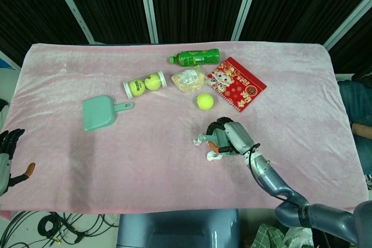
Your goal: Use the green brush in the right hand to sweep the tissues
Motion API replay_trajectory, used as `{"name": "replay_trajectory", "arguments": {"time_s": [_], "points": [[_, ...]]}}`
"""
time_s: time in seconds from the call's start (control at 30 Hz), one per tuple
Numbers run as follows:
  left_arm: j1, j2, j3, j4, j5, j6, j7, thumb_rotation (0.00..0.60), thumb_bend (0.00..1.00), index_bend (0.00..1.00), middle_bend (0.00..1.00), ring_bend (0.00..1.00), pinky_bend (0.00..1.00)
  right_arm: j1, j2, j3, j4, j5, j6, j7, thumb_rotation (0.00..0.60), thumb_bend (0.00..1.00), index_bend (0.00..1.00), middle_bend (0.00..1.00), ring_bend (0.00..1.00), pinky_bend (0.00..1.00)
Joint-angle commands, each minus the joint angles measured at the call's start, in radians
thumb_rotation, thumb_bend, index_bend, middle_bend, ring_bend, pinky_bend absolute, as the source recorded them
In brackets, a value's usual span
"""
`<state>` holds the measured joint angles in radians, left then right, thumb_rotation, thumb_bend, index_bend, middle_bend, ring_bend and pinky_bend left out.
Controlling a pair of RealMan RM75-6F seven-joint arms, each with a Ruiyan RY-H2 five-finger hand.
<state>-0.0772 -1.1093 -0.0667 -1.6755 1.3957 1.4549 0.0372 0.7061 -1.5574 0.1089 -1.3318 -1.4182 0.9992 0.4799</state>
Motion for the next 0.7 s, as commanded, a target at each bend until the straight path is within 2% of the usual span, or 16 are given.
{"name": "replay_trajectory", "arguments": {"time_s": [0.03, 0.17, 0.27, 0.47, 0.7], "points": [[-0.001, 0.002, 0.0, -0.001, -0.002, -0.004, -0.001, 0.6, 0.31, 0.1, 0.08, 0.01, 0.0, 0.009, -0.008, -0.01, 0.0, 0.022, -0.047, -0.068, 0.6, 0.49, 0.82, 0.66, 0.36, 0.19], [-0.002, 0.004, 0.0, -0.002, -0.002, -0.007, -0.003, 0.6, 0.31, 0.1, 0.08, 0.04, 0.0, 0.02, 0.003, -0.006, -0.039, 0.065, -0.098, -0.142, 0.6, 0.49, 0.82, 0.66, 0.37, 0.19], [-0.003, 0.004, 0.001, -0.002, -0.002, -0.008, -0.003, 0.6, 0.31, 0.1, 0.08, 0.04, 0.0, 0.018, 0.006, 0.007, -0.08, 0.092, -0.112, -0.135, 0.6, 0.49, 0.83, 0.66, 0.38, 0.19], [-0.002, 0.004, 0.001, -0.002, -0.003, -0.007, -0.003, 0.6, 0.31, 0.1, 0.08, 0.04, 0.0, -0.005, -0.019, 0.049, -0.145, 0.123, -0.103, 0.003, 0.6, 0.49, 0.84, 0.67, 0.38, 0.19], [-0.002, 0.004, 0.001, -0.002, -0.002, -0.006, -0.003, 0.6, 0.31, 0.1, 0.08, 0.04, 0.0, -0.037, -0.073, 0.107, -0.167, 0.11, -0.065, 0.252, 0.6, 0.49, 0.86, 0.68, 0.39, 0.19]]}}
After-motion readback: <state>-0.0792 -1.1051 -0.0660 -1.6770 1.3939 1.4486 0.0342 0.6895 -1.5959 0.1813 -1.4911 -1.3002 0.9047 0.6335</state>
